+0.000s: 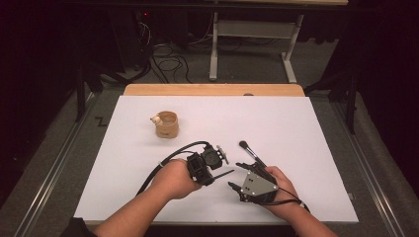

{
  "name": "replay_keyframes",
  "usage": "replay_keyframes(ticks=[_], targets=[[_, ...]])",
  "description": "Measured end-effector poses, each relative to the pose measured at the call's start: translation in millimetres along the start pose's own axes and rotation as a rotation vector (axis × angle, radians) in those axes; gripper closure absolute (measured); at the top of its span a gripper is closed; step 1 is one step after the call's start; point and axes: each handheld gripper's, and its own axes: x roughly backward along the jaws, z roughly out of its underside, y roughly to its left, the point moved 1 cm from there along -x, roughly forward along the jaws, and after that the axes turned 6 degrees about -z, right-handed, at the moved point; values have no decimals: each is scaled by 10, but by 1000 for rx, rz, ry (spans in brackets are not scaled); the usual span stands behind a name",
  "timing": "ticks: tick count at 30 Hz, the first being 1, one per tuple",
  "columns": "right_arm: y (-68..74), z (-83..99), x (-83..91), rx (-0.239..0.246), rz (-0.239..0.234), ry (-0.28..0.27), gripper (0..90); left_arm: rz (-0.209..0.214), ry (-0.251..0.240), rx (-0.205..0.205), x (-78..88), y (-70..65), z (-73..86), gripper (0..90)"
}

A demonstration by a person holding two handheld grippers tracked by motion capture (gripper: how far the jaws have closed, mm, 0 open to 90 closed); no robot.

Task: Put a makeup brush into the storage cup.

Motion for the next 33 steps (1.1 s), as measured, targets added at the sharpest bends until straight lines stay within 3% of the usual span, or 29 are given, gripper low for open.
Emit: replay_keyframes(ticks=[4,12,15,18,19,20,22,23,25,26,27,29,33], targets=[[-1,-15,-21,27,3,20,397,4,-11,1,42,-6,-37,831],[4,-70,-35,61,4,26,461,0,11,-17,45,-45,-104,831],[-4,-100,-32,144,-1,40,495,1,15,-18,39,-44,-115,831],[38,-117,-52,123,8,29,514,0,17,-18,33,-44,-119,831],[29,-116,-47,151,8,40,519,0,16,-12,30,-48,-120,831],[50,-120,-59,124,15,28,537,-1,20,-13,26,-51,-123,831],[44,-127,-62,164,11,40,554,0,24,-21,21,-51,-127,831],[57,-130,-71,150,13,35,559,0,28,-24,15,-53,-130,831],[40,-135,-67,195,5,59,566,1,24,-25,4,-61,-134,831],[61,-150,-87,179,4,38,571,-1,27,-27,4,-62,-136,831],[63,-158,-83,203,1,59,578,1,28,-29,1,-64,-140,831],[78,-166,-89,188,2,53,588,2,28,-29,-4,-69,-144,831],[79,-187,-85,216,6,58,613,4,22,-24,3,-67,-147,831]])
